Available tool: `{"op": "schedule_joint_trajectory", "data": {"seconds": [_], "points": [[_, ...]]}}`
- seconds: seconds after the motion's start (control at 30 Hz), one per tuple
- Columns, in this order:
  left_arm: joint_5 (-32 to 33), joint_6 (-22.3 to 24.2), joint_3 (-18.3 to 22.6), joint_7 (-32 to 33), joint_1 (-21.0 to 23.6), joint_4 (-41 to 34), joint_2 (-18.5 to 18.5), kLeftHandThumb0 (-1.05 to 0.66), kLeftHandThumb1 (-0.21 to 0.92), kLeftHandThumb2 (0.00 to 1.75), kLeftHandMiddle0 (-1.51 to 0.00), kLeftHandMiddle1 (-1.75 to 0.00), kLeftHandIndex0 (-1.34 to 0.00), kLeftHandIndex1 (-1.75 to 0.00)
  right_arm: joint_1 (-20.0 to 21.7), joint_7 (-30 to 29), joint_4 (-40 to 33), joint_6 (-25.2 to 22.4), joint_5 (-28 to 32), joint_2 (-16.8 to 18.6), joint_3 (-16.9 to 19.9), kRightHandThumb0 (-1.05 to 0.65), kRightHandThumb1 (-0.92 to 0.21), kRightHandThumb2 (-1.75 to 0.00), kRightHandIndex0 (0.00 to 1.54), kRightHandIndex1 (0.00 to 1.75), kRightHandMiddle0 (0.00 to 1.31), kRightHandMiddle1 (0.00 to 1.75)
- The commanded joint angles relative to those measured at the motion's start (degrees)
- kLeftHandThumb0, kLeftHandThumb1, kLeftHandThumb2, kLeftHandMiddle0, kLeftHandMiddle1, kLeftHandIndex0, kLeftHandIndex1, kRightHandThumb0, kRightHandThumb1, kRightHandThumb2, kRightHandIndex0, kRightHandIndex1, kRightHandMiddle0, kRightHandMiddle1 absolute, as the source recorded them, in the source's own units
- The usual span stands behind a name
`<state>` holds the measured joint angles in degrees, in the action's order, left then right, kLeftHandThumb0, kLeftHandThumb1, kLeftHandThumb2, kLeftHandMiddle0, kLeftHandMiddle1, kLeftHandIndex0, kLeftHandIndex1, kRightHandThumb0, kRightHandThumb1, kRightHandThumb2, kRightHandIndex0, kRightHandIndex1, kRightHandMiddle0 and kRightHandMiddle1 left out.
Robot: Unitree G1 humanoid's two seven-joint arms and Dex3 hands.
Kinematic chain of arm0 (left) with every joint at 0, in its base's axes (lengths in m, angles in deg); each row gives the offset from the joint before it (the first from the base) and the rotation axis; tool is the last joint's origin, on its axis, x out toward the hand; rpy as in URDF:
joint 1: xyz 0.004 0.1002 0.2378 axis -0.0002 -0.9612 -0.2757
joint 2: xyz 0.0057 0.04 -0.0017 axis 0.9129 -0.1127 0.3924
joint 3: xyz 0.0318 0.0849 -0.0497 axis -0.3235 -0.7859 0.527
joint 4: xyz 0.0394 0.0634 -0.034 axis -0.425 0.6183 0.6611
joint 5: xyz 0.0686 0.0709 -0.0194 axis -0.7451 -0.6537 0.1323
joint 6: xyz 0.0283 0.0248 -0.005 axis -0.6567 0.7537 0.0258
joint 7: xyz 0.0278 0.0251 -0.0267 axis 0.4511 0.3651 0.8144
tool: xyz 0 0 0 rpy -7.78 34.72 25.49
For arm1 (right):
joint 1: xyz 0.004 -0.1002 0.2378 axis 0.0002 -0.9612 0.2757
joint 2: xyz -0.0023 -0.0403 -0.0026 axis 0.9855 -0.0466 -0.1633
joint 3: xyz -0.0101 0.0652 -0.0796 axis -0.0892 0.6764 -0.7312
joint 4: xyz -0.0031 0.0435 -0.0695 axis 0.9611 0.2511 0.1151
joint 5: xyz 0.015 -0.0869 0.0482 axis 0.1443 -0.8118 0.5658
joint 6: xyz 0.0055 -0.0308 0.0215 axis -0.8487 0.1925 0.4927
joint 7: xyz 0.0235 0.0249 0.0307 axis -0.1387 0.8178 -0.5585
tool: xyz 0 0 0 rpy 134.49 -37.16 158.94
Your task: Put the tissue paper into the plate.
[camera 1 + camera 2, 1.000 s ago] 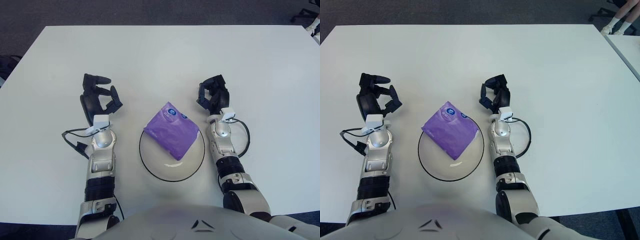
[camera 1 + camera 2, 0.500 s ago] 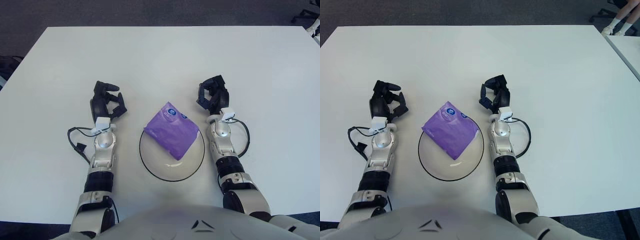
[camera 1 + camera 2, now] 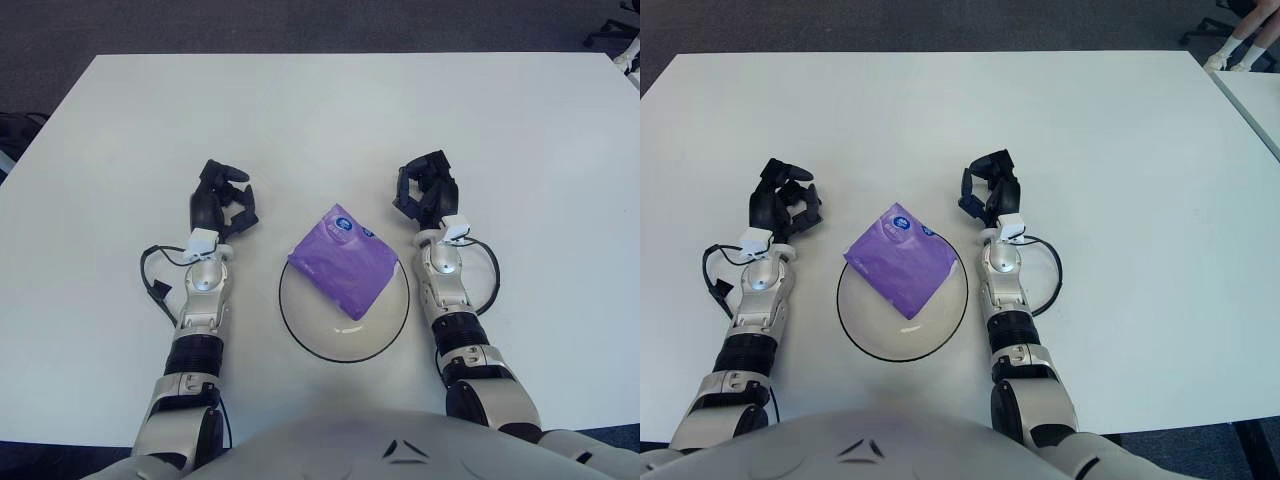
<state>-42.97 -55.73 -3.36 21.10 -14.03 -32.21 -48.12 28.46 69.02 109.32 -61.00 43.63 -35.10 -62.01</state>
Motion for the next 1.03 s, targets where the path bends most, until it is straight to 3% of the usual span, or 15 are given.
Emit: {"op": "schedule_joint_trajectory", "data": {"seconds": [0.0, 0.47, 1.0], "points": [[0.0, -0.1, -0.8, -1.8, -4.4, 6.2, -0.1, -0.42, 0.53, 1.06, -0.7, -1.75, -0.44, -1.75, -7.2, 0.0, 6.0, -1.5, 0.7, 0.4, 0.7, -0.4, -0.56, -1.01, 0.62, 1.4, 0.42, 1.75], [1.5, -3.5, -2.6, -5.5, -6.4, 9.8, -1.3, -0.41, 0.55, 1.04, -0.67, -1.75, -0.43, -1.75, -7.3, 0.4, 6.1, -1.6, 0.9, 0.5, 0.7, -0.4, -0.57, -1.01, 0.62, 1.38, 0.41, 1.75], [1.7, -1.4, -4.7, -5.8, -10.0, 8.9, -3.7, -0.41, 0.56, 1.02, -0.57, -1.75, -0.42, -1.75, -7.0, 0.8, 6.5, -1.2, 0.7, 0.4, 0.7, -0.39, -0.61, -0.95, 0.6, 1.34, 0.38, 1.75]]}}
